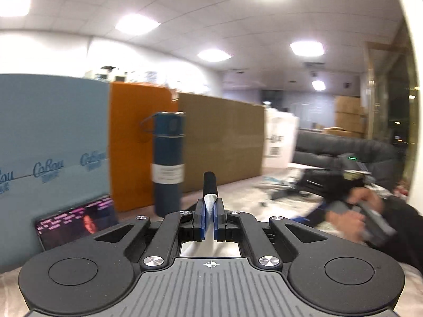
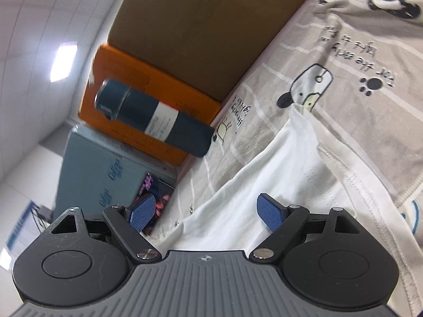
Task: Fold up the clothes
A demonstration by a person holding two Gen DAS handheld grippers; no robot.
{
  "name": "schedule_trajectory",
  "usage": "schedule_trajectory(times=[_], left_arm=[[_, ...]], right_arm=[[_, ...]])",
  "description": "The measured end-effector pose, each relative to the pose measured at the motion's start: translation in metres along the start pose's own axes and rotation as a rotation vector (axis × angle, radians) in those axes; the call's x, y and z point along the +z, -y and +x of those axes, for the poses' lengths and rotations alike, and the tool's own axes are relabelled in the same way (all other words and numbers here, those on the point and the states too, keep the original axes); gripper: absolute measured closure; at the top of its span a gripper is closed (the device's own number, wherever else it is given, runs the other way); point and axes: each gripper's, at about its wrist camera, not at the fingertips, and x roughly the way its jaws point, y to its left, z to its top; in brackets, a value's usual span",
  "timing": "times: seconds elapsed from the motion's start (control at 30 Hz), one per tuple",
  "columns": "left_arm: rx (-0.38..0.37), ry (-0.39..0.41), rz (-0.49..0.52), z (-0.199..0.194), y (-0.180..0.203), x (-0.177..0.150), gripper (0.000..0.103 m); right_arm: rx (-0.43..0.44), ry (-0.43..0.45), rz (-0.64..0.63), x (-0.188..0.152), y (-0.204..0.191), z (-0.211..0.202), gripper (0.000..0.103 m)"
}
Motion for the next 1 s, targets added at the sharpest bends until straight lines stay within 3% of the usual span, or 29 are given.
schedule_trajectory(times=[0.37,0.67,0.77,0.9,1.0], left_arm=[[-0.099,-0.061,-0.055,-0.033,0.018,-0.039,0.099],[-0.085,-0.17,-0.019,-0.034,0.026,-0.054,0.098],[-0.054,-0.218,0.01,-0.031,0.027,-0.056,0.098],[-0.01,-0.279,0.066,-0.03,0.03,-0.061,0.098],[0.036,-0.329,0.101,-0.028,0.031,-0.069,0.098]], right_arm=[[0.011,0.066,0.063,0.004,0.01,-0.02,0.021],[-0.013,0.113,0.104,0.007,0.02,-0.035,0.024],[-0.05,0.135,0.105,0.007,0.022,-0.04,0.03],[-0.103,0.144,0.113,0.008,0.026,-0.041,0.048],[-0.13,0.147,0.102,0.01,0.027,-0.038,0.053]])
